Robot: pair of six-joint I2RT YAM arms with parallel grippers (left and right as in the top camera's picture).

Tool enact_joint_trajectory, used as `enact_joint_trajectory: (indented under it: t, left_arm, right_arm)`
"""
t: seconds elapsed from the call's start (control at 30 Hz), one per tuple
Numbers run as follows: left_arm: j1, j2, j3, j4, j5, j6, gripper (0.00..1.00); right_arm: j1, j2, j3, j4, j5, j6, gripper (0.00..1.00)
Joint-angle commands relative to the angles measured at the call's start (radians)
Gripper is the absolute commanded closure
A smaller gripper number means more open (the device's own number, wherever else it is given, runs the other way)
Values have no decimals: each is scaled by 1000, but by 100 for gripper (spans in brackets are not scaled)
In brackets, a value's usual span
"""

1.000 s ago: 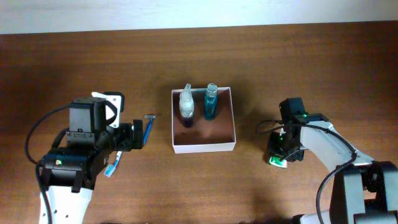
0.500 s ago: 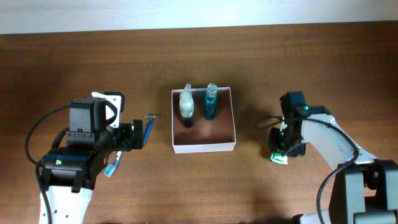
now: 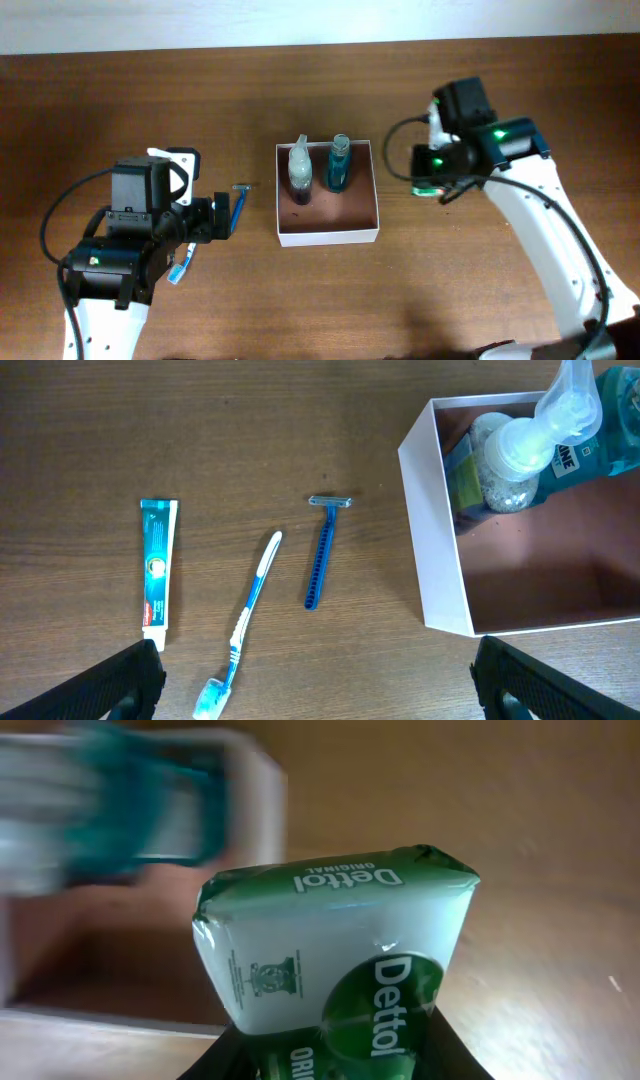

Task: Pack container
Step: 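Carry the Dettol box into the box and release it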

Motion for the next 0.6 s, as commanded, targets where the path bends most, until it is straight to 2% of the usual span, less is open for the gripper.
enact_joint_trajectory:
  t: [0.0,0.23,0.37,0.57]
  left_arm:
    - [2,0,18,-2,11,-6,1]
    - [2,0,18,-2,11,-6,1]
    - [2,0,18,-2,11,-6,1]
    - [2,0,18,-2,11,-6,1]
  right_arm:
    - [105,-19,45,33,-5,-5,95]
    - [202,39,45,106,26,85,94]
    - [208,89,45,125,25,159,94]
    - [208,145,45,155,18,170,93]
